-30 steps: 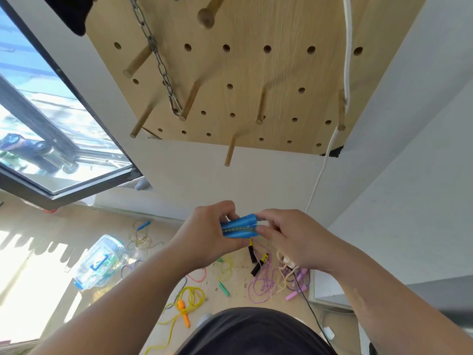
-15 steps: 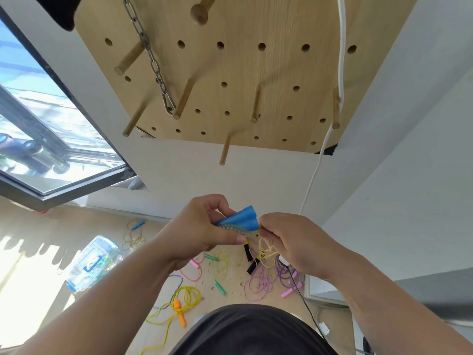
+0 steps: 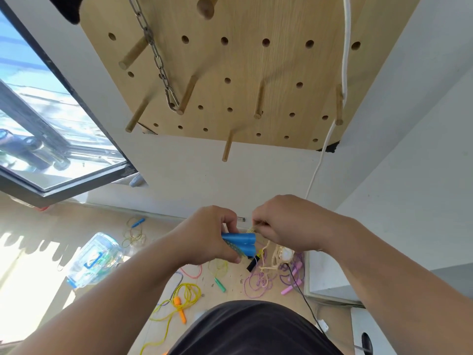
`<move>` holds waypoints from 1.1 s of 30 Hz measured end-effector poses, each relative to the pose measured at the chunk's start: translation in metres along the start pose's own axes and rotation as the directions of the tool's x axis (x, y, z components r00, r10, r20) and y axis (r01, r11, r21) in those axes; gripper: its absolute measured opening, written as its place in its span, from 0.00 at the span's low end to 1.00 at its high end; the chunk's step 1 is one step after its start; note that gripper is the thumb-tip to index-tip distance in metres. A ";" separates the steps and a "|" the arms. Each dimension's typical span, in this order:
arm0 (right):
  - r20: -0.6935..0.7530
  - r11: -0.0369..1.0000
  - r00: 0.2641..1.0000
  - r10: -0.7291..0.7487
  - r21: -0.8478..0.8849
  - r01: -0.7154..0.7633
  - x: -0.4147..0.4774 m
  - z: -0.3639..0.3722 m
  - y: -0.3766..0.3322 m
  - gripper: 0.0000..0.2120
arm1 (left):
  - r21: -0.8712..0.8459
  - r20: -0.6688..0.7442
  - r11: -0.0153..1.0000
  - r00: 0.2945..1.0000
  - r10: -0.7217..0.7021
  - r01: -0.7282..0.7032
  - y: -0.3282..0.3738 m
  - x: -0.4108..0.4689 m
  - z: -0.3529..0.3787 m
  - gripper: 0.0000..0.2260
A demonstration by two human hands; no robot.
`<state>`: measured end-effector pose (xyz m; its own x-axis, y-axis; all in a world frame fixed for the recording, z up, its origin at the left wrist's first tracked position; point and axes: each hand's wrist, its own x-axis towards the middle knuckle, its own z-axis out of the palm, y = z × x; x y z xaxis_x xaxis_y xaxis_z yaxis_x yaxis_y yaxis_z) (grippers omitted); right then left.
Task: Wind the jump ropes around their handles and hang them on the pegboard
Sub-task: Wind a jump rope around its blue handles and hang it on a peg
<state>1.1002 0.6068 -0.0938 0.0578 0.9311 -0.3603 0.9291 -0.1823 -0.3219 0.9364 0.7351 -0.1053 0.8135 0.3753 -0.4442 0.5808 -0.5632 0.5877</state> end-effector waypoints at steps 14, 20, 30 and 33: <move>-0.632 0.916 0.759 0.158 0.380 0.126 -0.018 0.045 -0.012 0.16 | -0.744 -0.151 0.664 0.950 -0.275 0.074 0.005 0.006 0.000 0.16; -0.592 0.721 0.723 0.357 0.666 0.190 -0.026 0.046 -0.014 0.10 | -0.925 0.023 0.369 0.980 -0.198 0.096 0.010 0.003 0.001 0.18; -0.817 0.931 0.529 0.229 0.342 0.126 -0.027 0.048 -0.019 0.10 | -0.909 -0.122 0.416 0.953 -0.278 0.005 0.023 0.005 0.003 0.20; -0.761 0.861 0.567 0.317 0.482 0.166 -0.029 0.049 -0.018 0.04 | -0.878 -0.205 0.478 0.929 -0.308 -0.034 0.023 0.006 0.004 0.21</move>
<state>1.0636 0.5680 -0.1200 0.6048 0.7104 0.3600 0.6331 -0.1547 -0.7584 0.9541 0.7220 -0.0971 0.5827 0.6730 -0.4556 0.2757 0.3637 0.8898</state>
